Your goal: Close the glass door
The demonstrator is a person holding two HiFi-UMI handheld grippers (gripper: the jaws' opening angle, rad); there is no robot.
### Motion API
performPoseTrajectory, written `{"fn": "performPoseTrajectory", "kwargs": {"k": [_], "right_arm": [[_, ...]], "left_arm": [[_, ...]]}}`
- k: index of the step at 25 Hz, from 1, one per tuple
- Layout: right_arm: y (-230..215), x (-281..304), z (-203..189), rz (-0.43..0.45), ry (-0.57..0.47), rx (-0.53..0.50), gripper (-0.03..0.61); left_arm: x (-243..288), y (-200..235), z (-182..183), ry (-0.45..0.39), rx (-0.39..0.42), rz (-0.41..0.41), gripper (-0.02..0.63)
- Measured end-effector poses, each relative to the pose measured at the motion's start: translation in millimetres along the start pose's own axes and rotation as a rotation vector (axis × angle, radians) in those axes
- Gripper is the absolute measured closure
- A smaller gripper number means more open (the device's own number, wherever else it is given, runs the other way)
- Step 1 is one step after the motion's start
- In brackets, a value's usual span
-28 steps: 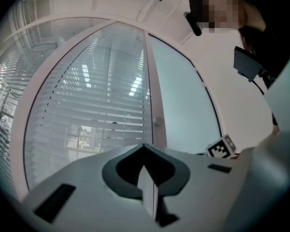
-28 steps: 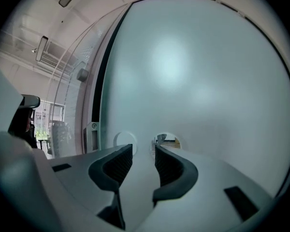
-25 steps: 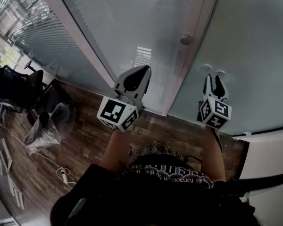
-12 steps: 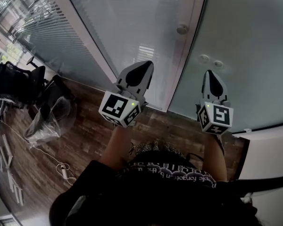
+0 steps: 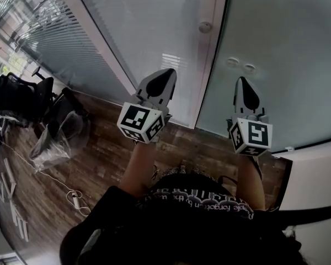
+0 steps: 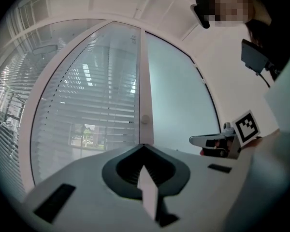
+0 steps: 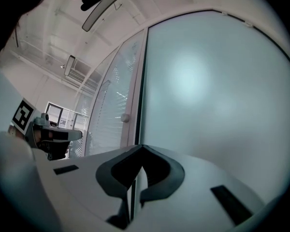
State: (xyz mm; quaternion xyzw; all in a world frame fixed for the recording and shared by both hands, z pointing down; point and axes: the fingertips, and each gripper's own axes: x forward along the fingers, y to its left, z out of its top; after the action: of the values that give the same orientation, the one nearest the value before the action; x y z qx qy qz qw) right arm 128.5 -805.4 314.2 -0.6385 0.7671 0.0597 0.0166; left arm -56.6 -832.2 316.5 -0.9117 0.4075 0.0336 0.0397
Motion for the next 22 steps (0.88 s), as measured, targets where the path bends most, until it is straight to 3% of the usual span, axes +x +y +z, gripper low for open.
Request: {"fn": "performPoseTrajectory", "kwargs": {"k": [22], "right_arm": [[-2.1,0.0,-1.7,0.004,0.024,-0.059,0.575]], "left_arm": [[0.0,-9.8,-5.5,0.006,-0.019,-0.003,0.612]]}}
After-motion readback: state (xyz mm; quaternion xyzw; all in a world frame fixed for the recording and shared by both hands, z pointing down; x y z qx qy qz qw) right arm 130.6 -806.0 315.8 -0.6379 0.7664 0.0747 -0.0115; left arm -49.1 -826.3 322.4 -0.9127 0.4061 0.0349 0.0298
